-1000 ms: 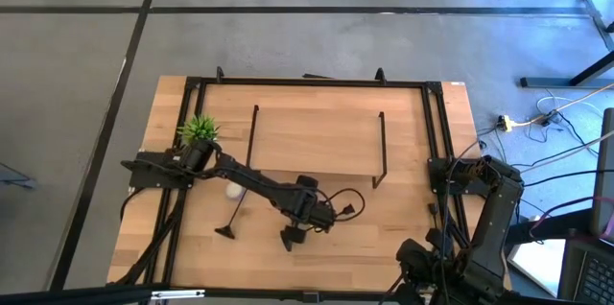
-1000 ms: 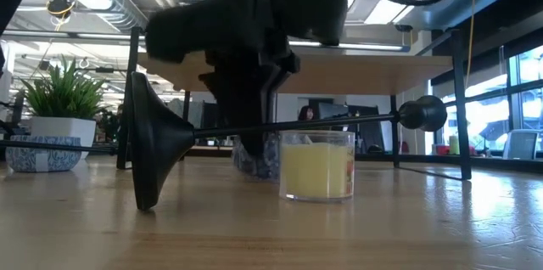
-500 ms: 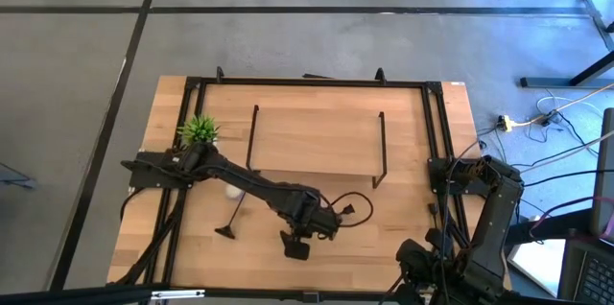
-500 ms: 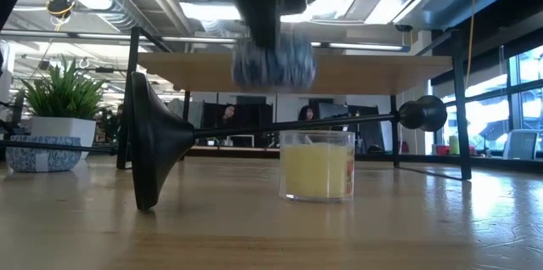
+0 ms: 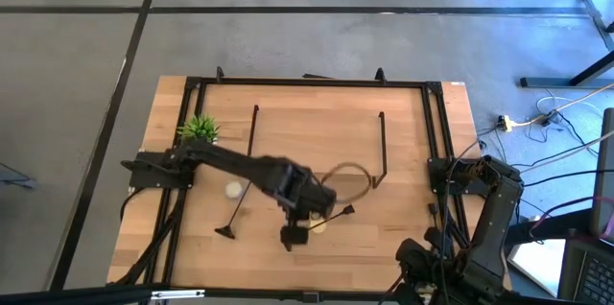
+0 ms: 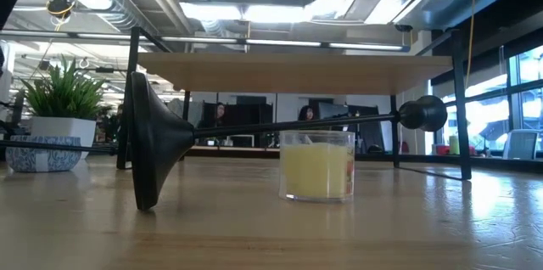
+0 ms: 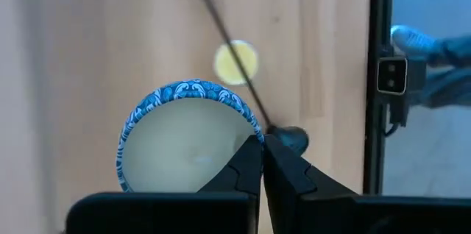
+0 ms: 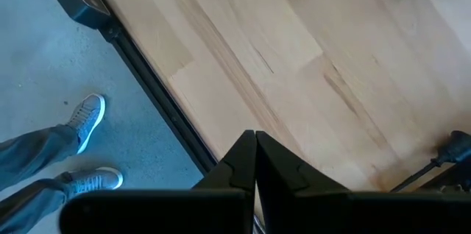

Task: Pick & Place candle stick holders
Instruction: Put the right blue scented candle on the shelf

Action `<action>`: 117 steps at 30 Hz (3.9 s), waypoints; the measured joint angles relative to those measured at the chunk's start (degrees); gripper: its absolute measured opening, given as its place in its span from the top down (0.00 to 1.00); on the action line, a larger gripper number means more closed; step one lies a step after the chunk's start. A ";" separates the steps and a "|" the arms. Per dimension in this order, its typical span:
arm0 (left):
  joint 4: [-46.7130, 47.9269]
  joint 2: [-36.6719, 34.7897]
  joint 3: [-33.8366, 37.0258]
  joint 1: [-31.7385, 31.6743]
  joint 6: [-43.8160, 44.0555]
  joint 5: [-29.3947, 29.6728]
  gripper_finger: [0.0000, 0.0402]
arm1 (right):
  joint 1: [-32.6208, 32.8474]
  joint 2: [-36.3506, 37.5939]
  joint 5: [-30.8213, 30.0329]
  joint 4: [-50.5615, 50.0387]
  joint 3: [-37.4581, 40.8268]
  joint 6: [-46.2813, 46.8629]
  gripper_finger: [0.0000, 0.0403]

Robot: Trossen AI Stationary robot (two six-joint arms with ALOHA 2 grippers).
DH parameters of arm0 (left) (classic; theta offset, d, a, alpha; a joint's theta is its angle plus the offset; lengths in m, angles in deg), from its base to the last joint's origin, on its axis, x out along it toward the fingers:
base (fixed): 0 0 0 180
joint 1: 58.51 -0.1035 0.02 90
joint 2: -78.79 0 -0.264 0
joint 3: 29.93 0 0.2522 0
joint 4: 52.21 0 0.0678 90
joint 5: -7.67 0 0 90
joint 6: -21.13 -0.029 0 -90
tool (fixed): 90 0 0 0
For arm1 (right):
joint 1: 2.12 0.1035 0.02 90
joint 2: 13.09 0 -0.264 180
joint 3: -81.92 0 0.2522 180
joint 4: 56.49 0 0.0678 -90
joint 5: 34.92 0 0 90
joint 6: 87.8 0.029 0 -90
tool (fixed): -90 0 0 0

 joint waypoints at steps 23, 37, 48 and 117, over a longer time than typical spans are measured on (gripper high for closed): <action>5.09 -5.33 -0.68 -29.37 -15.32 -8.57 1.00 | -18.57 2.25 -1.19 1.20 0.00 -26.52 0.98; 5.06 -12.48 13.89 -32.21 -27.38 -14.09 1.00 | -34.41 7.89 -14.13 8.87 -0.04 -45.93 0.98; 1.63 -23.05 31.40 -34.67 -29.04 -13.21 1.00 | -40.79 7.91 -5.77 29.92 5.42 -68.98 0.98; -0.74 -19.82 31.93 -44.36 -39.87 -13.94 1.00 | -35.58 36.11 -13.21 69.70 45.42 -63.75 0.98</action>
